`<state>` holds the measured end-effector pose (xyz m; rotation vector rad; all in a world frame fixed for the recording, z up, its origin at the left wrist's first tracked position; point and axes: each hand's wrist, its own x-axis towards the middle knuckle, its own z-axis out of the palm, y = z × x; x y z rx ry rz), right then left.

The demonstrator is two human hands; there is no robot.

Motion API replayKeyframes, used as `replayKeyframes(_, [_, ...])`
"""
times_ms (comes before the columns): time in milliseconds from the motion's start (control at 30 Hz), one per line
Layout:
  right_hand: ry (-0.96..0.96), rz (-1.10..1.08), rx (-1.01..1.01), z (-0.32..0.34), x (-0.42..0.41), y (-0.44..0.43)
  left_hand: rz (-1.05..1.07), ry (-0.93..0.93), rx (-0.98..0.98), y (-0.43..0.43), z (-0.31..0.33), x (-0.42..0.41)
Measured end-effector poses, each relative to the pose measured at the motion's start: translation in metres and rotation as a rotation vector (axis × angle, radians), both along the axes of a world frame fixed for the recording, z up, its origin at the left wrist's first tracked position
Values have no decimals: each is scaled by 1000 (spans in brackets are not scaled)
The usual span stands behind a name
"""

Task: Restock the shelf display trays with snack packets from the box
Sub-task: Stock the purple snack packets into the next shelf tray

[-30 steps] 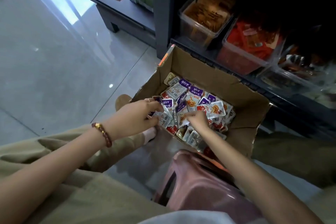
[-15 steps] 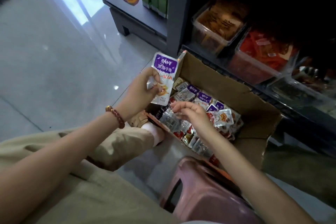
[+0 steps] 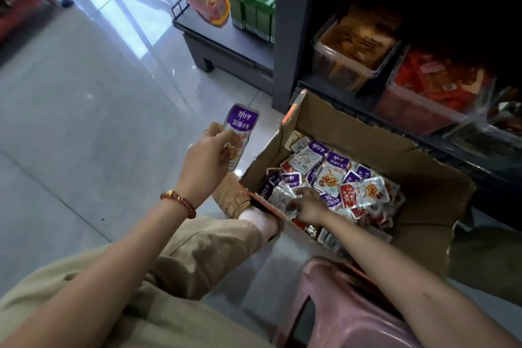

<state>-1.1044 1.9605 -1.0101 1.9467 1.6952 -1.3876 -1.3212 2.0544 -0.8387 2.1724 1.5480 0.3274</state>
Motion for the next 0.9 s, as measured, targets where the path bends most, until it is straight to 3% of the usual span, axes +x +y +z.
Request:
replayKeyframes(233, [-125,-15,-21,-7,3,-8,-36,51,-47,0,-4,5])
replayKeyframes(367, [21,-108,-160,-11,10,-12,-108,120,-46,0,-1,7])
replayKeyframes(500, [96,-222,-77,4,19,-14,-150,122,-26,3,7,13])
replayKeyframes(700, [191,-467,229,66,57,-2,-229,87,9,-1,22,37])
replayKeyframes(900, [397,-621,829,182,70,30,-379,-91,-146,11,53,82])
